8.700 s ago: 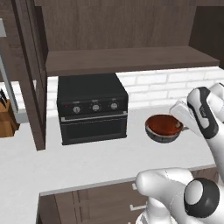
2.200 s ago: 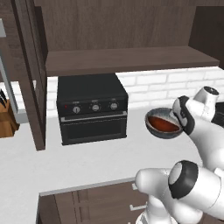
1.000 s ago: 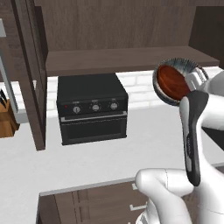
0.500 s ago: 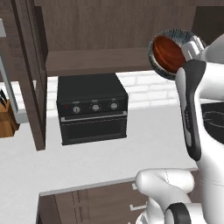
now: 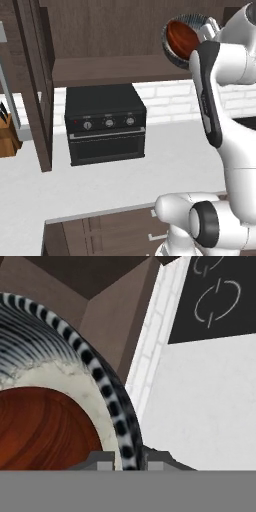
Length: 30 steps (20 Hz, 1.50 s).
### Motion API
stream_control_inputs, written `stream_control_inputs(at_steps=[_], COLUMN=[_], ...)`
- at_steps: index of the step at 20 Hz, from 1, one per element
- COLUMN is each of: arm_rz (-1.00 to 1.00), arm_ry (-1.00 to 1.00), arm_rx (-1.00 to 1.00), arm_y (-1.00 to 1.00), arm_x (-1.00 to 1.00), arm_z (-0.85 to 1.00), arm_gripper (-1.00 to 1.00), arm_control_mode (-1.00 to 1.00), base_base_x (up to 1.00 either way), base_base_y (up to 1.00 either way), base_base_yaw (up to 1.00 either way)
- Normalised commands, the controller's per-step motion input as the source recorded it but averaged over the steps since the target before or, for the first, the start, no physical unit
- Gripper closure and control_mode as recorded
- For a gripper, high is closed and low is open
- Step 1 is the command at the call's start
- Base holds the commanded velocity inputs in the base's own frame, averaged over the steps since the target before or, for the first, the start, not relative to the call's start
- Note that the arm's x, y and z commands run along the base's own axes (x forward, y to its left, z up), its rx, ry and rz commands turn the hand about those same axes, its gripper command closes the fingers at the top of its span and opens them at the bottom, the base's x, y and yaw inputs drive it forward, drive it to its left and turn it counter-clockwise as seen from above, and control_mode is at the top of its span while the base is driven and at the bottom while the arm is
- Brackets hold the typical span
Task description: Pick up the bowls on the counter and stack them on top of one another in the open cabinet. Place the smaller bowl on top of the larger bowl.
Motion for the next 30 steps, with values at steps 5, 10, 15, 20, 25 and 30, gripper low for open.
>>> stream_control_inputs(at_steps=[5,10,15,20,25,30], arm_rz=[0.0,0.0,0.0,0.01,0.02,0.01], arm_ry=[0.02,0.0,0.0,0.0,0.07,0.04], arm_rx=[0.0,0.0,0.0,0.0,0.0,0.0], arm_y=[0.13,0.01,0.0,0.0,0.0,0.0], arm_x=[0.85,0.78,0.81,0.62,0.51,0.53], arm_z=[-0.07,-0.3,-0.33,-0.34,-0.25,-0.15], arm_gripper=[1.0,1.0,1.0,1.0,1.0,1.0], arm_control_mode=[-1.0,-1.0,-1.0,-1.0,-1.0,-1.0], base_base_x=[0.0,0.0,0.0,0.0,0.0,0.0], base_base_y=[0.0,0.0,0.0,0.0,0.0,0.0], base_base_yaw=[0.0,0.0,0.0,0.0,0.0,0.0])
